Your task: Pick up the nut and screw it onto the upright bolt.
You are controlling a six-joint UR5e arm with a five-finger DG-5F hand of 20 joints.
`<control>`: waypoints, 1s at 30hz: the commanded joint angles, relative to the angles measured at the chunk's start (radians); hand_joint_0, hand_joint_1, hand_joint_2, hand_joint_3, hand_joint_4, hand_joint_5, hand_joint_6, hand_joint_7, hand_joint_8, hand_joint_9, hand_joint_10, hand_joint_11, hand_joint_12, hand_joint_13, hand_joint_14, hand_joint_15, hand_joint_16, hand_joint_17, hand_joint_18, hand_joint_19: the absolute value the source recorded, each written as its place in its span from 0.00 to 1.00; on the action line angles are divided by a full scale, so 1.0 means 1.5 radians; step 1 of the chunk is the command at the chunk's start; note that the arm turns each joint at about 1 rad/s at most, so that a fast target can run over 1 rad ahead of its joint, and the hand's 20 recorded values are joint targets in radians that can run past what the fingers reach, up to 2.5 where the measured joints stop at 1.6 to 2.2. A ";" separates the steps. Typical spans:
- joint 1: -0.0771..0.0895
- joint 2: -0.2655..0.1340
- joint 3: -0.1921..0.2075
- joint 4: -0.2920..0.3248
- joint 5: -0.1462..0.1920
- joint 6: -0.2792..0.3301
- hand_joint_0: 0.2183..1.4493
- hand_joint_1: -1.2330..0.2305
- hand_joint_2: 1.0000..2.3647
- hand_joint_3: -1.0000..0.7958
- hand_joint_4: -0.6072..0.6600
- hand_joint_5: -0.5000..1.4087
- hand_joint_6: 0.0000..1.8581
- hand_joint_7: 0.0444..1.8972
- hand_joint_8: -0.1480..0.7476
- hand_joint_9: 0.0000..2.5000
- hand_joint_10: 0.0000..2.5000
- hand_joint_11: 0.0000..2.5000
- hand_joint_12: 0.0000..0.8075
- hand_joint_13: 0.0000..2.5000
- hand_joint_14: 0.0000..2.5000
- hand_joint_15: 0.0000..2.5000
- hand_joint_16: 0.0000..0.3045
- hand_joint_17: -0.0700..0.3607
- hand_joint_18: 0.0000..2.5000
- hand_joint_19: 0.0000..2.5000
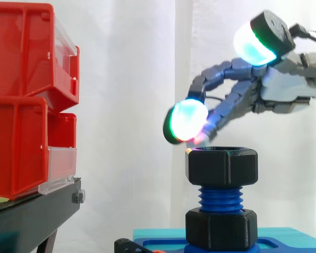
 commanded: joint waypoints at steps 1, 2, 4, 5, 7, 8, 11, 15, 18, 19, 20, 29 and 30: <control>-0.007 0.000 0.017 -0.007 -0.015 -0.009 0.19 0.77 0.00 0.28 0.56 0.15 0.27 0.31 0.43 0.26 0.00 0.00 0.40 0.18 0.00 0.00 0.13 0.37 0.08 0.00; -0.007 0.000 0.016 -0.001 -0.016 -0.009 0.19 0.77 0.00 0.28 0.56 0.15 0.27 0.30 0.43 0.24 0.00 0.00 0.40 0.16 0.00 0.00 0.13 0.37 0.07 0.00; -0.007 -0.001 0.016 0.003 -0.016 -0.009 0.19 0.77 0.00 0.28 0.55 0.15 0.27 0.29 0.42 0.22 0.00 0.00 0.40 0.13 0.00 0.00 0.14 0.38 0.03 0.00; -0.007 -0.003 0.016 0.005 -0.016 -0.009 0.19 0.77 0.00 0.28 0.55 0.15 0.27 0.28 0.42 0.20 0.00 0.00 0.41 0.12 0.00 0.00 0.14 0.38 0.01 0.00; 0.000 -0.011 0.016 0.018 -0.014 -0.007 0.18 0.77 0.00 0.28 0.54 0.14 0.27 0.28 0.41 0.18 0.00 0.00 0.41 0.11 0.00 0.00 0.13 0.38 0.00 0.00; 0.002 -0.015 0.016 0.022 -0.014 -0.005 0.18 0.78 0.00 0.28 0.54 0.14 0.27 0.27 0.41 0.17 0.00 0.00 0.41 0.10 0.00 0.00 0.13 0.38 0.00 0.00; 0.009 -0.029 0.016 0.034 -0.013 0.005 0.18 0.79 0.00 0.28 0.53 0.14 0.27 0.27 0.41 0.16 0.00 0.00 0.41 0.09 0.00 0.00 0.14 0.38 0.00 0.00; 0.024 -0.029 0.016 0.039 -0.009 0.012 0.19 0.79 0.00 0.28 0.53 0.14 0.27 0.27 0.41 0.15 0.00 0.00 0.41 0.08 0.00 0.00 0.14 0.38 0.00 0.00; 0.033 -0.029 0.016 0.032 0.002 0.015 0.19 0.79 0.00 0.28 0.54 0.15 0.27 0.27 0.41 0.15 0.00 0.00 0.41 0.07 0.00 0.00 0.14 0.38 0.00 0.00; 0.035 -0.029 0.016 0.029 0.003 0.016 0.19 0.79 0.00 0.28 0.54 0.15 0.27 0.27 0.41 0.15 0.00 0.00 0.41 0.07 0.00 0.00 0.14 0.38 0.00 0.00; 0.037 -0.029 0.016 0.023 0.004 0.016 0.19 0.79 0.00 0.28 0.54 0.15 0.27 0.27 0.41 0.15 0.00 0.00 0.41 0.07 0.00 0.00 0.14 0.38 0.00 0.00; 0.045 -0.030 0.016 -0.001 0.002 0.015 0.19 0.80 0.00 0.28 0.51 0.14 0.27 0.26 0.40 0.14 0.00 0.00 0.41 0.07 0.00 0.00 0.14 0.38 0.00 0.00; 0.045 -0.030 0.016 -0.002 0.002 0.015 0.19 0.80 0.00 0.28 0.51 0.14 0.27 0.26 0.40 0.13 0.00 0.00 0.41 0.07 0.00 0.00 0.14 0.38 0.00 0.00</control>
